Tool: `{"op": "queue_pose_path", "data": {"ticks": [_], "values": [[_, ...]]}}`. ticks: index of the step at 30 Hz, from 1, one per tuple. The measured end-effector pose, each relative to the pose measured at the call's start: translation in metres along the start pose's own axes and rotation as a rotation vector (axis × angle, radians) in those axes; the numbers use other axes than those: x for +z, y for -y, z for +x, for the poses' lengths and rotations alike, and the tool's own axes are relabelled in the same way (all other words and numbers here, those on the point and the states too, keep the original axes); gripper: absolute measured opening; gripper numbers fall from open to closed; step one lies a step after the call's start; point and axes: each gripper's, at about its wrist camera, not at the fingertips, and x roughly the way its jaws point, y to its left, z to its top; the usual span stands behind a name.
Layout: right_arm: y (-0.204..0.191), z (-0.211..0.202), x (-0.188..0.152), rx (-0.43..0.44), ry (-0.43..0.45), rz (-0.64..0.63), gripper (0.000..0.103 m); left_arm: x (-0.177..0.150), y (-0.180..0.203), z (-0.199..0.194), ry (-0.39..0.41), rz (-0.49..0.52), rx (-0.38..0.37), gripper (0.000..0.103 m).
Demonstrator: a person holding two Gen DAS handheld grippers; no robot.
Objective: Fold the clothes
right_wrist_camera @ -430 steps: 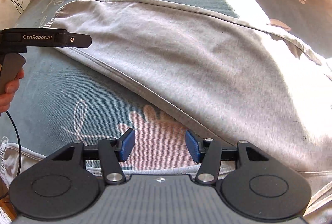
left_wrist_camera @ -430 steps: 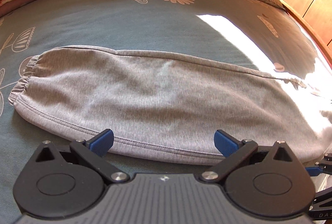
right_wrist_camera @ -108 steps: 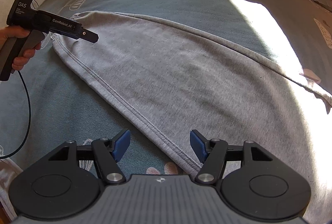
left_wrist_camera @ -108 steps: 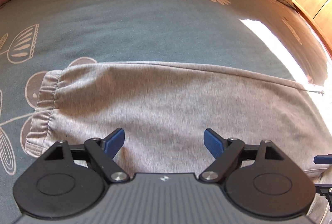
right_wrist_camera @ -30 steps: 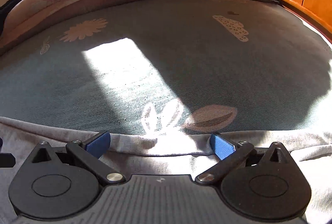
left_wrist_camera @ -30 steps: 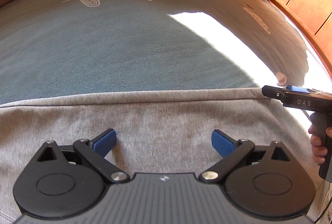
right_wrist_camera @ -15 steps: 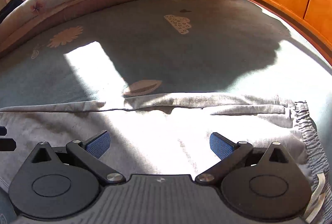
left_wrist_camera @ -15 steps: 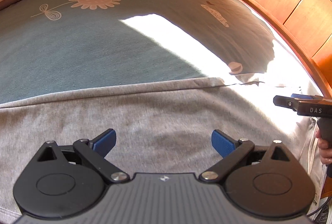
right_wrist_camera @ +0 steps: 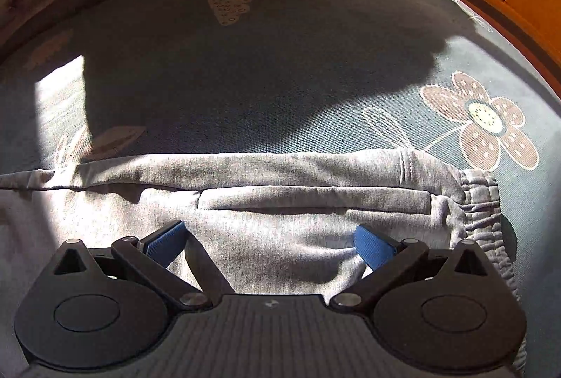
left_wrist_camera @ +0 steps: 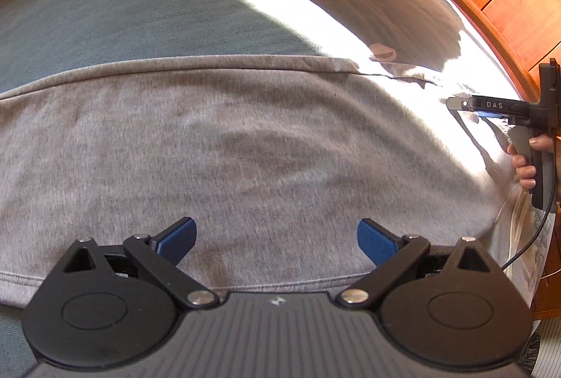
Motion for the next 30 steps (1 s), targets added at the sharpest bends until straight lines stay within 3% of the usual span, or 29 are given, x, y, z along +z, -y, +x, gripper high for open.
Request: {"op": "queue_pose_path", "data": {"ticks": [6, 10, 14, 19, 25, 30], "values": [[-0.002, -0.022, 0.0, 0.106, 0.003, 0.01, 0.103, -0.001, 0.012, -0.005, 0.014, 0.009, 0.004, 0.098], [0.005, 0.01, 0.001, 0.085, -0.037, 0.048, 0.103, -0.005, 0.015, -0.006, 0.018, 0.002, 0.016, 0.098], [0.0, 0.025, 0.019, 0.043, -0.029, -0.016, 0.103, -0.01, 0.013, -0.005, 0.006, -0.02, 0.046, 0.098], [-0.002, 0.007, 0.028, 0.072, -0.068, -0.017, 0.103, -0.013, 0.014, -0.01, 0.017, -0.037, 0.076, 0.098], [-0.011, -0.064, -0.018, 0.121, -0.096, 0.021, 0.103, -0.015, 0.019, -0.007, 0.039, 0.018, 0.126, 0.098], [-0.031, -0.061, -0.078, 0.06, -0.185, -0.018, 0.103, -0.024, 0.017, 0.011, 0.043, 0.104, 0.183, 0.098]]}}
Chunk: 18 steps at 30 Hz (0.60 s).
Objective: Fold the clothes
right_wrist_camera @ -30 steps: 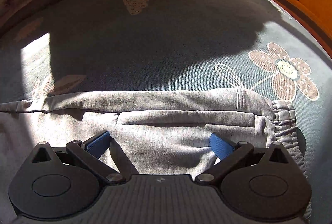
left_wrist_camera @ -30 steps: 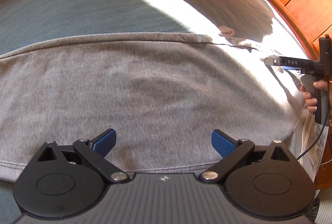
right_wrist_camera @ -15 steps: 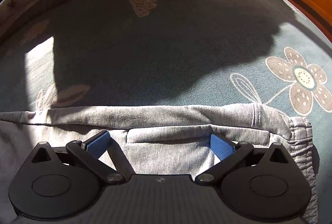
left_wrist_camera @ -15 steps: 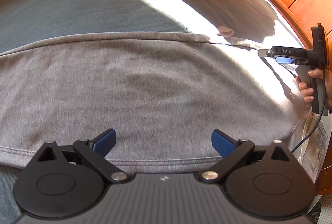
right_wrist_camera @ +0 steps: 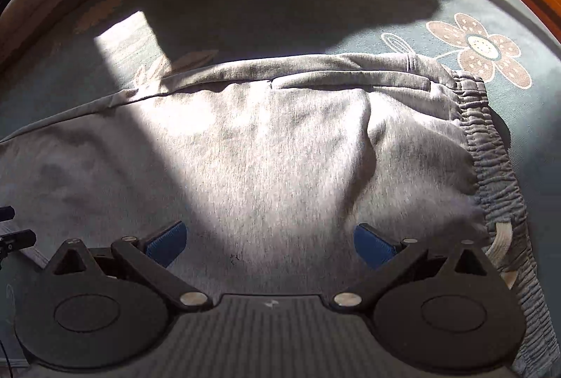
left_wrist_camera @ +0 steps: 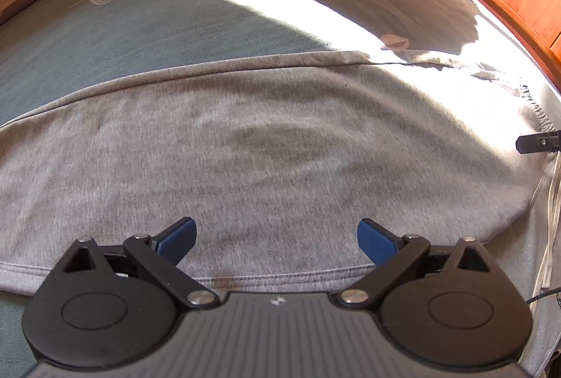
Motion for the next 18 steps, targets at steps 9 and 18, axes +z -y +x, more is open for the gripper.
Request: {"op": "queue_pose_path", "data": {"ticks": [9, 18], "values": [[-0.018, 0.02, -0.021, -0.1, 0.003, -0.03, 0.103, -0.027, -0.024, -0.011, -0.061, -0.004, 0.058, 0.098], [-0.021, 0.019, -0.025, -0.122, 0.035, -0.032, 0.103, 0.019, -0.01, -0.011, 0.087, -0.105, -0.073, 0.098]]}}
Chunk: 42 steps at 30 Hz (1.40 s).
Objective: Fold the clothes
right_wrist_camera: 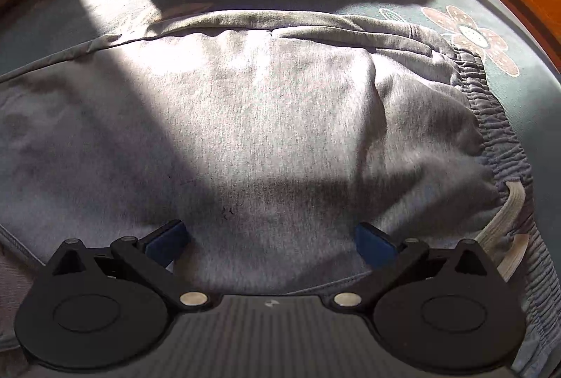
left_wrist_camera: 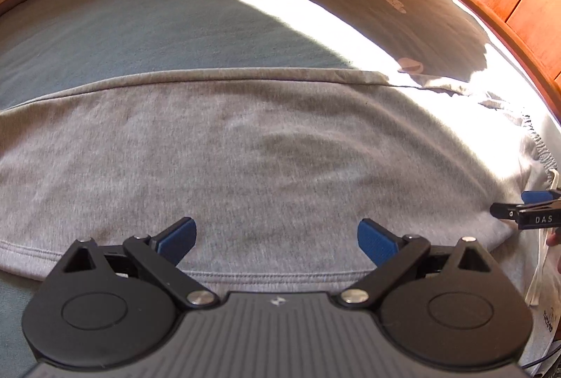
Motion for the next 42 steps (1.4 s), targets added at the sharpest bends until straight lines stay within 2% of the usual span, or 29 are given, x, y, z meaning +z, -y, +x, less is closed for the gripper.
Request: {"op": "queue_pose_path", "data": {"ticks": [5, 7, 11, 13, 18, 21, 26, 29, 31, 34, 39, 42], "values": [[-0.005, -0.01, 0.001, -0.007, -0.028, 0.034, 0.103, 0.032, 0.039, 0.038, 0.064, 0.013, -0.123, 0.098], [-0.01, -0.017, -0.001, 0.02, -0.033, 0.048, 0.103, 0.032, 0.047, 0.05, 0.053, 0.023, -0.146, 0.098], [-0.025, -0.032, -0.005, 0.056, -0.018, 0.032, 0.103, 0.018, 0.031, 0.058, -0.013, -0.005, -0.125, 0.098], [-0.031, -0.037, -0.006, 0.068, -0.013, 0.031, 0.103, 0.01, 0.016, 0.049, -0.016, -0.004, -0.135, 0.098], [-0.045, -0.04, -0.007, 0.099, -0.023, 0.02, 0.103, 0.002, -0.012, 0.024, -0.033, -0.003, -0.103, 0.098], [-0.057, -0.042, -0.007, 0.117, -0.025, -0.001, 0.103, 0.006, -0.02, 0.008, 0.01, -0.014, -0.116, 0.098], [-0.084, -0.045, -0.009, 0.169, -0.042, -0.056, 0.103, -0.002, -0.037, 0.025, -0.033, -0.032, -0.077, 0.098], [-0.1, -0.051, -0.011, 0.189, -0.035, -0.093, 0.103, 0.0, -0.039, 0.019, -0.029, 0.002, -0.039, 0.098], [-0.109, -0.054, -0.011, 0.199, -0.029, -0.118, 0.103, -0.001, -0.048, 0.013, -0.029, -0.011, -0.009, 0.098], [-0.12, -0.056, -0.011, 0.206, -0.021, -0.141, 0.103, -0.006, -0.064, 0.01, -0.058, -0.026, -0.024, 0.098], [-0.132, -0.059, -0.01, 0.225, -0.019, -0.152, 0.103, -0.007, -0.075, -0.005, -0.033, -0.007, 0.029, 0.098], [-0.139, -0.06, -0.01, 0.229, -0.019, -0.162, 0.103, -0.01, -0.085, 0.005, -0.084, -0.034, 0.016, 0.098]]}}
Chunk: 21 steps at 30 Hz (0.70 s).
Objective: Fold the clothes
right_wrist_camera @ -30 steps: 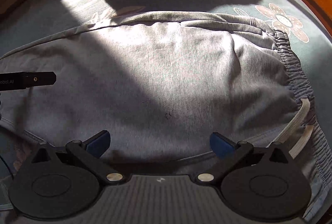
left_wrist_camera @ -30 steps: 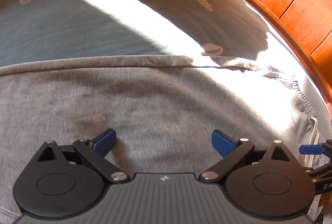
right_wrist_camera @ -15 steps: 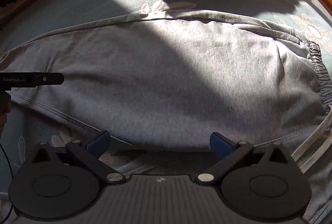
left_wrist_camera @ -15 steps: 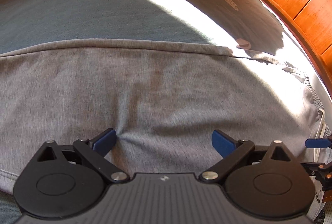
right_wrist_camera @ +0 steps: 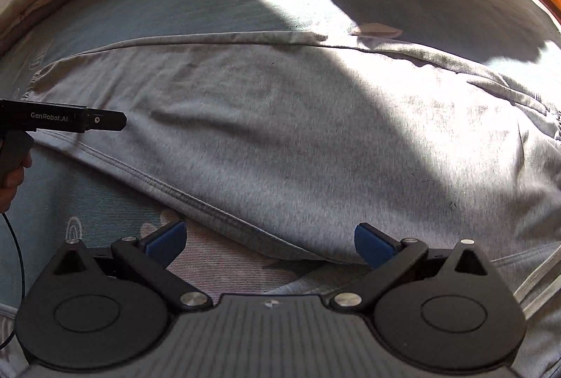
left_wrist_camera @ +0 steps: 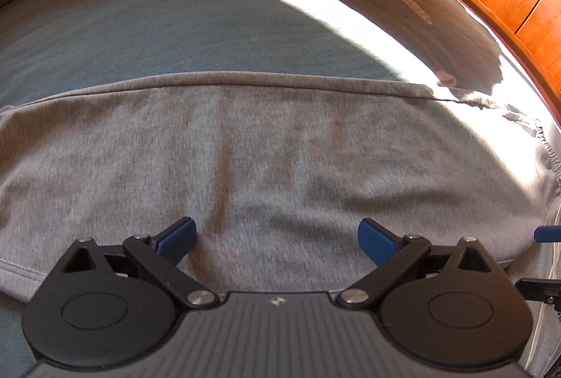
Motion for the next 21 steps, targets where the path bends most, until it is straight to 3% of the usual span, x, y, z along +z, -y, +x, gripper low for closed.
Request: {"op": "queue_pose_path", "data": {"ticks": [5, 8, 14, 18, 21], "values": [[-0.008, 0.002, -0.003, 0.007, -0.009, -0.003, 0.103, 0.001, 0.001, -0.014, 0.066, 0.005, -0.028, 0.099], [-0.013, 0.004, -0.004, 0.008, -0.019, -0.003, 0.103, -0.001, -0.007, -0.003, 0.005, -0.022, -0.021, 0.099], [-0.025, 0.005, -0.005, 0.019, -0.027, -0.022, 0.103, -0.002, -0.003, -0.018, 0.036, -0.015, -0.014, 0.099], [-0.032, 0.008, -0.007, 0.028, -0.043, -0.021, 0.103, -0.012, -0.011, -0.009, -0.013, 0.003, 0.049, 0.099], [-0.04, 0.008, -0.01, 0.037, -0.049, -0.05, 0.103, -0.014, -0.017, -0.02, 0.003, -0.045, 0.054, 0.099]]}}
